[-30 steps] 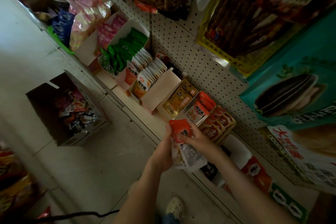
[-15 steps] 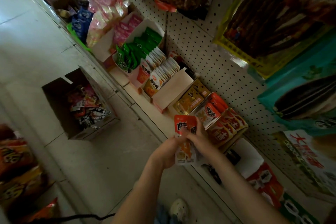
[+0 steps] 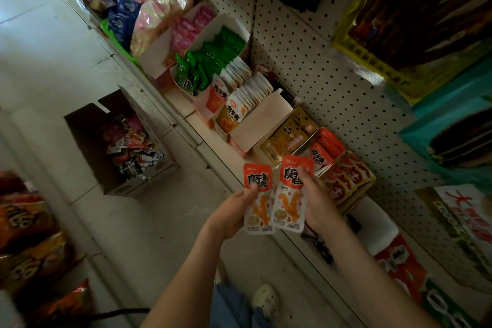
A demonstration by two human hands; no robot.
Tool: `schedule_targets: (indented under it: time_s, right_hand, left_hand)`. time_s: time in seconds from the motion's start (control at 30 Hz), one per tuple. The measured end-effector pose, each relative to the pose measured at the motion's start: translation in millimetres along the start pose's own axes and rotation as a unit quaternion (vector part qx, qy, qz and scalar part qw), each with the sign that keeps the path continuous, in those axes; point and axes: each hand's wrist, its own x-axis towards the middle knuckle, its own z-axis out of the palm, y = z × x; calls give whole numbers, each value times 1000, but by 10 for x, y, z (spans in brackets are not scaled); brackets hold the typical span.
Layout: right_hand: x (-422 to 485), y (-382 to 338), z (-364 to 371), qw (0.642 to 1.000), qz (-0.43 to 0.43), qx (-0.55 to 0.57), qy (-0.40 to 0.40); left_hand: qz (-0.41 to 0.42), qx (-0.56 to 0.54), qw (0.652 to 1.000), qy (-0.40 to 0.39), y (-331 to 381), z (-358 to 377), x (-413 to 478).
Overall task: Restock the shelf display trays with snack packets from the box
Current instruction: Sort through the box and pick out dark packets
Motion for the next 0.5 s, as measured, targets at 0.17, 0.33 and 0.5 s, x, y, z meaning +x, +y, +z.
schedule_targets:
  time_s: [0.17,0.33,0.5]
  right_hand:
    - [-47,199,215,998,16,61,-10]
    - [25,202,33,993,-51,-102,27]
    - [25,-208,-157,933,13,-344,-109]
  left_hand:
    - [11,50,996,-72,25,199,47]
    - [0,224,973,-59,55,166,68]
    - [-51,339,933,-113,227,109,99]
